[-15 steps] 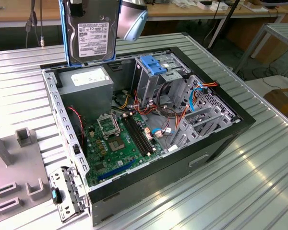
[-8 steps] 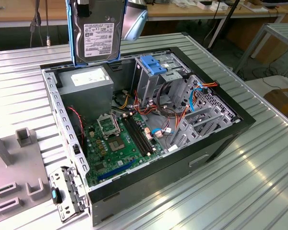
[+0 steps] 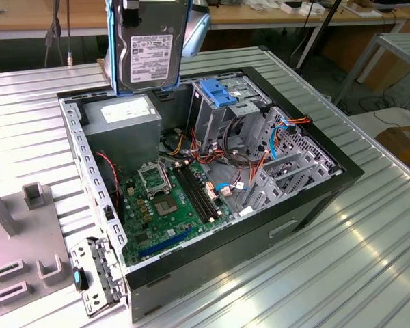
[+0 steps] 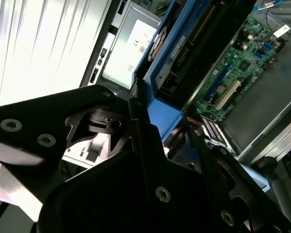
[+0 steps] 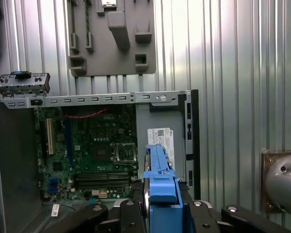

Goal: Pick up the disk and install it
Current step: 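Pick up the disk, then insert the disk into the insertion slot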

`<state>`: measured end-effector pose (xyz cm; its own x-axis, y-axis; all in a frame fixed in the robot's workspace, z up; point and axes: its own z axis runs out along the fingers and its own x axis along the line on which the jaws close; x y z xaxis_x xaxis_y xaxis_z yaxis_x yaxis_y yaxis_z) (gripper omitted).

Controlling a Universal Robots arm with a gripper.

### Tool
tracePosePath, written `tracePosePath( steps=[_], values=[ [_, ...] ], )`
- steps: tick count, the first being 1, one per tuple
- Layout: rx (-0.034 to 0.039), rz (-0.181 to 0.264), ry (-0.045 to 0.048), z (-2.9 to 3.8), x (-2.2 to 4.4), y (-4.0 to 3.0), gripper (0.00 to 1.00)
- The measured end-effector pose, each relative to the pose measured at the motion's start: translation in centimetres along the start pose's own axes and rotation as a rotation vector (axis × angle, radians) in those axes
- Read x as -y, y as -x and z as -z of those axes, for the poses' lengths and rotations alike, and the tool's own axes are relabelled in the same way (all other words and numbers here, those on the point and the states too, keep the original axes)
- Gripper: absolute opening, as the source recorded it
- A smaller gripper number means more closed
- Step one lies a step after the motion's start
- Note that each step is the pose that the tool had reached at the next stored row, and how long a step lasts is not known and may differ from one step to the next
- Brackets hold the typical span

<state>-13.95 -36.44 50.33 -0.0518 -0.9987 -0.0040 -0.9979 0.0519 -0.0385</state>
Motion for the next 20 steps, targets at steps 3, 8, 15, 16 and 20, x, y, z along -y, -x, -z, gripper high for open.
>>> tracePosePath(
  steps=[3,8,15,16,20],
  values=[
    [-0.0035,-0.003,-0.0002,-0.21,1.28,0.06,0.37],
    [-0.0052,-0.006,-0.0002,-0.39,2.61,0.12,0.37],
    [-0.0051,-0.006,-0.0003,-0.41,2.77,0.13,0.37],
    [-0.0051,-0.006,-0.0003,-0.41,2.77,0.13,0.37],
    [-0.0051,-0.006,-0.0003,-0.41,2.80,0.13,0.37]
  ],
)
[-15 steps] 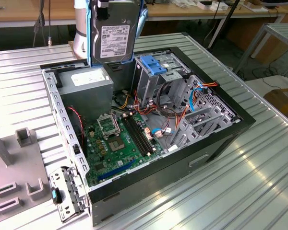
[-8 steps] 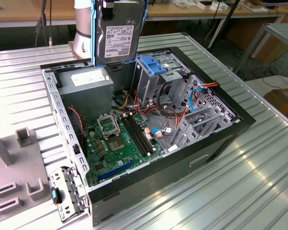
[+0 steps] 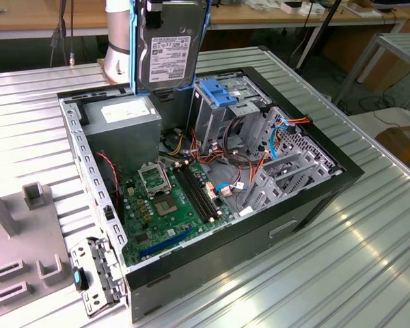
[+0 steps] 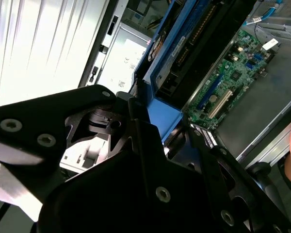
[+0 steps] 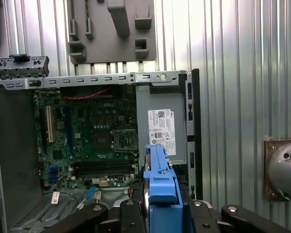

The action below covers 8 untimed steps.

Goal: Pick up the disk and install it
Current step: 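Insert the disk into the insertion slot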

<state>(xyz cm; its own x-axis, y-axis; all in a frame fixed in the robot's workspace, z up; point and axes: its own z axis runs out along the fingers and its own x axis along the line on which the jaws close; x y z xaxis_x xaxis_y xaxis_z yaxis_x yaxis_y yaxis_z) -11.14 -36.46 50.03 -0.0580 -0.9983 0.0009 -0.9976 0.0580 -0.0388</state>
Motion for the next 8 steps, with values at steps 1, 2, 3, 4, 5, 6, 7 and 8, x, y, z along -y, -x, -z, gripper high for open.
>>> tracePosePath(
  steps=[1,2,3,4,5,6,7,8],
  values=[
    [-0.0001,0.000,0.0000,0.00,0.01,-0.07,0.37],
    [0.0000,0.000,-0.0001,0.00,0.01,-0.15,0.37],
    [0.0000,0.000,0.0000,0.00,0.01,-0.24,0.37],
    [-0.0001,0.000,0.0001,0.00,0.03,-0.58,0.37],
    [-0.0001,0.000,0.0001,-0.01,0.05,-0.81,0.37],
    [0.0001,0.000,0.0000,-0.01,0.05,-0.97,0.37],
    [-0.0001,0.000,0.0001,-0.01,0.06,-1.08,0.37],
    [0.0000,0.000,0.0000,-0.01,0.07,-1.15,0.37]
  ],
)
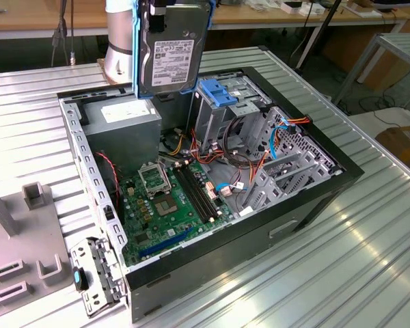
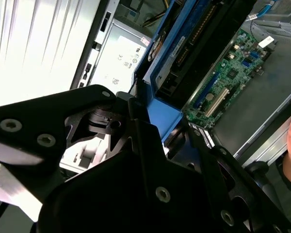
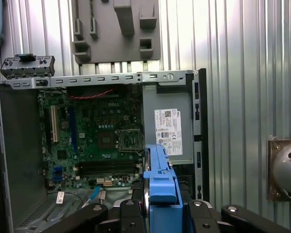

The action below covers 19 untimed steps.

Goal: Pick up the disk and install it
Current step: 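Insert the disk into the insertion slot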

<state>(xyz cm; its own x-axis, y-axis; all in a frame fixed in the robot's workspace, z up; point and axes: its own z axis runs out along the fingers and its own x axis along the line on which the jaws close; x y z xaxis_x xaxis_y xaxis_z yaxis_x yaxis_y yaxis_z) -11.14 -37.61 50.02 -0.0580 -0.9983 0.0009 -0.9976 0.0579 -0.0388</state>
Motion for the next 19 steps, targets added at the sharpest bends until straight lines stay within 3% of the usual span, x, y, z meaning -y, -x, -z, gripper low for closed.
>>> tracePosePath(
  steps=[19],
  values=[
    [-0.0003,0.000,0.0000,-0.06,0.13,-2.21,0.37]
  ],
)
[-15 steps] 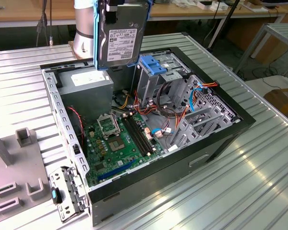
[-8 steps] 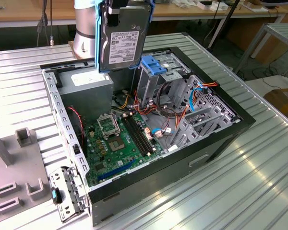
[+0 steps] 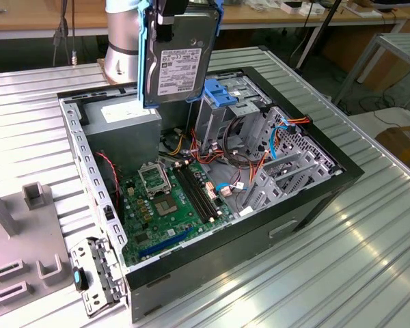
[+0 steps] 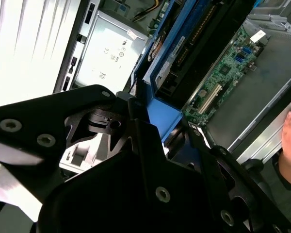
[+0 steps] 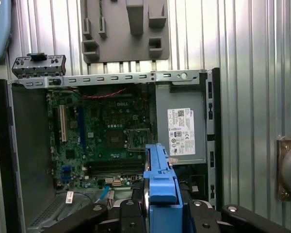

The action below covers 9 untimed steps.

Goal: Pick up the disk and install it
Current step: 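Insert the disk into the insertion slot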

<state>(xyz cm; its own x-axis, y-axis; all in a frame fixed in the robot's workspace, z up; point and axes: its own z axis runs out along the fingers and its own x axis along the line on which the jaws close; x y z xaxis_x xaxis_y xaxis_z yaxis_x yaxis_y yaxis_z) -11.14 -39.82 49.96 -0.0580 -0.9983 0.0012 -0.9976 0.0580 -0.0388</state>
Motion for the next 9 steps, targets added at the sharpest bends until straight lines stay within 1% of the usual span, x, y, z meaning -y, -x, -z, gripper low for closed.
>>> tracePosePath(
  steps=[2,3,5,7,8,9],
  values=[
    [-0.0022,0.000,-0.0002,-0.05,0.06,-0.75,0.37],
    [-0.0034,0.000,-0.0001,-0.10,0.12,-1.34,0.37],
    [-0.0034,0.000,-0.0003,-0.19,0.17,-2.08,0.37],
    [-0.0038,0.000,-0.0003,-0.24,0.19,-2.39,0.37],
    [-0.0045,0.000,-0.0002,-0.30,0.22,-2.90,0.37],
    [-0.0046,0.000,-0.0003,-0.32,0.23,-3.10,0.37]
  ],
)
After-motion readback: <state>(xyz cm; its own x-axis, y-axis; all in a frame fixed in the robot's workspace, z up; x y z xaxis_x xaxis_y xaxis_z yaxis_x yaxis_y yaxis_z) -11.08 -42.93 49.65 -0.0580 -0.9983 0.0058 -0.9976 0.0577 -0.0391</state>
